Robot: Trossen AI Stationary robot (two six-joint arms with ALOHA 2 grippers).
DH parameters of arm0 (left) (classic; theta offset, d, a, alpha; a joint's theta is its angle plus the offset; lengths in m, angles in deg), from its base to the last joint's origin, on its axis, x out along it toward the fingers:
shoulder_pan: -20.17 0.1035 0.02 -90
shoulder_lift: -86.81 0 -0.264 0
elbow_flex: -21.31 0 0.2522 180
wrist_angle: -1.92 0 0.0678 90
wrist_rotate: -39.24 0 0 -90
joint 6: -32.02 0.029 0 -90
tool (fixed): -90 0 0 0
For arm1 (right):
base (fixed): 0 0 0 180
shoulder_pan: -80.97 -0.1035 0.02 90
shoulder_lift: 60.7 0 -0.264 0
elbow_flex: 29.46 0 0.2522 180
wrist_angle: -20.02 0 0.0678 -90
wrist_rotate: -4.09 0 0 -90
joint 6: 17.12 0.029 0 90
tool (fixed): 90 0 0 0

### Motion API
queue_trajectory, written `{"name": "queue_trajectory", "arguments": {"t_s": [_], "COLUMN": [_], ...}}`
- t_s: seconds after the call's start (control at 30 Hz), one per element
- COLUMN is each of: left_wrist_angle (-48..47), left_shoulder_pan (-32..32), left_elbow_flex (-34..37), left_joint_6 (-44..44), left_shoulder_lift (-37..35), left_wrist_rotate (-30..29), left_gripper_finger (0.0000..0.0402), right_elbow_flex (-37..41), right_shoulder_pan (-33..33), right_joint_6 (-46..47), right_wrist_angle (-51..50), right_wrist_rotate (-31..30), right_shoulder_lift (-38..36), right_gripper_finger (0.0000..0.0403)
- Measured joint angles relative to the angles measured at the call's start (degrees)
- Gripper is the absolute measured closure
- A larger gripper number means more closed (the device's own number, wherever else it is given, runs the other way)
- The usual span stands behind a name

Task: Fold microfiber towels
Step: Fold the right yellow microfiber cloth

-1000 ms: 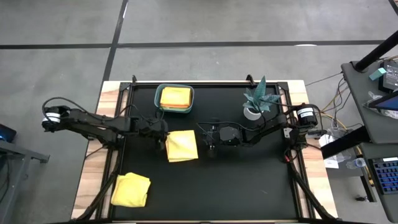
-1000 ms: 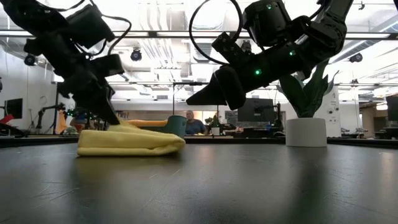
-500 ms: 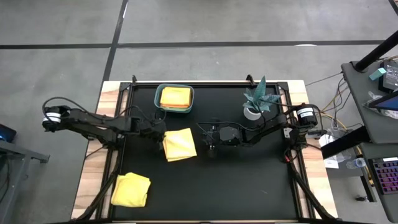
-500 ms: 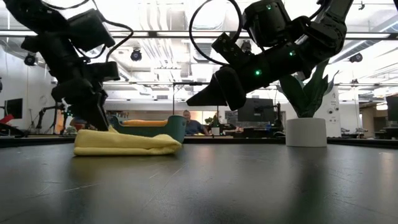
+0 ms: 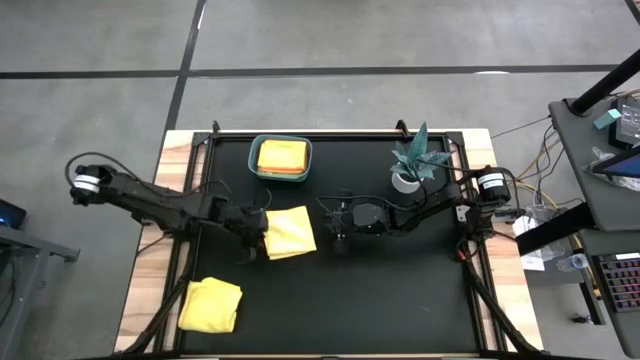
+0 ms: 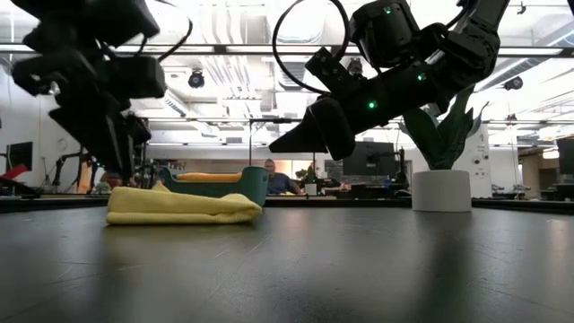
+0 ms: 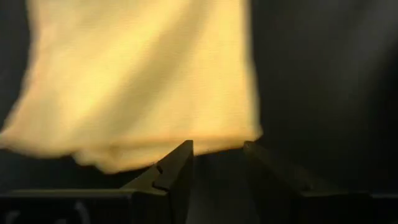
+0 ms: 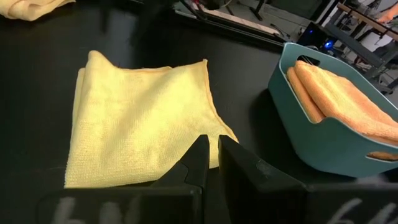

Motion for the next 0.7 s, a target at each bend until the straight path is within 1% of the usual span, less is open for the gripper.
{"name": "queue_trajectory", "arguments": {"t_s": [0.13, 0.23, 0.37, 0.5, 0.57, 0.7], "left_wrist_angle": [4.7, 3.5, 3.1, 3.4, 5.3, 11.2], "left_shoulder_pan": [-4.8, -5.3, -5.5, -5.6, -5.7, -5.8], "left_elbow_flex": [-0.2, -0.4, -0.2, -0.2, -0.2, -0.2], "left_joint_6": [-2.0, -6.4, -10.9, -11.2, -11.1, -9.4], "left_shoulder_lift": [2.2, 3.6, 5.3, 7.7, 8.9, 10.7], "left_wrist_rotate": [-1.1, -2.0, -1.1, -0.9, -0.8, 3.0], "left_gripper_finger": [0.0284, 0.0278, 0.0263, 0.0251, 0.0249, 0.0249], "right_elbow_flex": [0.0, 0.0, 0.0, 0.0, 0.0, 0.0], "right_shoulder_pan": [0.0, 0.0, 0.0, 0.0, 0.0, 0.0], "right_joint_6": [0.0, 0.1, 0.1, 0.1, 0.1, 0.1], "right_wrist_angle": [0.1, 0.0, 0.0, 0.0, 0.0, 0.0], "right_wrist_rotate": [0.0, 0.0, 0.0, 0.0, 0.0, 0.0], "right_shoulder_lift": [0.0, 0.0, 0.0, 0.0, 0.0, 0.0], "right_gripper_finger": [0.0374, 0.0374, 0.0374, 0.0374, 0.0374, 0.0374]}}
